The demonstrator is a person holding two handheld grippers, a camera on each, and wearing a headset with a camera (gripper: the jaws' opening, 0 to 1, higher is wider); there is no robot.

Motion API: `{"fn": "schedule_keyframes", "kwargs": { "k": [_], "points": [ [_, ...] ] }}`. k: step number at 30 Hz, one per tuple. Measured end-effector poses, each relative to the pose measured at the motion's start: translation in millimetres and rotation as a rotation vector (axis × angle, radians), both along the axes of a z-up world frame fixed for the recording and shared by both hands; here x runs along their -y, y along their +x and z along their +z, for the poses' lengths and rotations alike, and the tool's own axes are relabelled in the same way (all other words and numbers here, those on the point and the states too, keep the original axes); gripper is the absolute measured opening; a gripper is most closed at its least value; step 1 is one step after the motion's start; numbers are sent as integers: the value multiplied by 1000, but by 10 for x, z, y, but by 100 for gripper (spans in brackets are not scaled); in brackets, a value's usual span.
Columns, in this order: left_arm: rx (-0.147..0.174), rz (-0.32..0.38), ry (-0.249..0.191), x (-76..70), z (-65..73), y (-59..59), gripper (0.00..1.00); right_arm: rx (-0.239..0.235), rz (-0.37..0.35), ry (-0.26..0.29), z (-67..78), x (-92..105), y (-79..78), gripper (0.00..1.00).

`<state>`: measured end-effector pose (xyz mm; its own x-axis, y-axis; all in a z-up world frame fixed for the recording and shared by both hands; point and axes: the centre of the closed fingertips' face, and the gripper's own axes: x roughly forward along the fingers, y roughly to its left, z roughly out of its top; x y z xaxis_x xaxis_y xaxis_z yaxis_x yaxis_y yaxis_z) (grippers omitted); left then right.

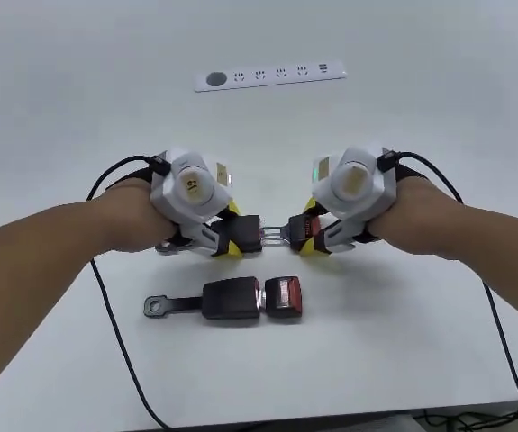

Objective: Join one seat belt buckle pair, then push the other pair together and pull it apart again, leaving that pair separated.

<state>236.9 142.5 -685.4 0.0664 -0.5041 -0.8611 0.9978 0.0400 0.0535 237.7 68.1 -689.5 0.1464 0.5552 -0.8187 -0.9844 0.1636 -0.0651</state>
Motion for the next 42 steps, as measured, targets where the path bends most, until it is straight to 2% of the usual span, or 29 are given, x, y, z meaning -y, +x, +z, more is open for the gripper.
{"fn": "schedule_keyframes", "kwargs": {
  "k": [4, 9, 19, 20, 25, 34, 38, 39, 42],
  "points": [
    [-2, 0, 2, -6, -7, 7, 35, 5, 13, -10, 26, -22, -26, 33],
    [-3, -2, 5, -6, -10, 5, 35, -1, 10, 7, 41, -34, 15, 33],
    [-1, -25, -6, 19, -4, -20, 34, 8, 33, 18, 3, -165, -8, 33],
    [-2, -25, -5, 20, -4, -18, 34, 6, 33, 4, -5, -162, -12, 33],
    [-5, -19, -1, 29, 5, -24, 34, 6, 22, 24, 7, -173, -19, 32],
    [-19, -20, -2, 54, 20, -38, 34, 17, 23, 13, 27, -189, -12, 32],
    [-16, -29, -2, 66, 35, -53, 33, 13, 28, 26, 40, -310, -25, 31],
    [-16, -26, -3, 67, 40, -56, 33, 25, 38, 12, 37, -330, -15, 32],
    [-16, -24, -2, 65, 43, -57, 33, 19, 36, 19, 45, -331, -9, 31]
  ]
}}
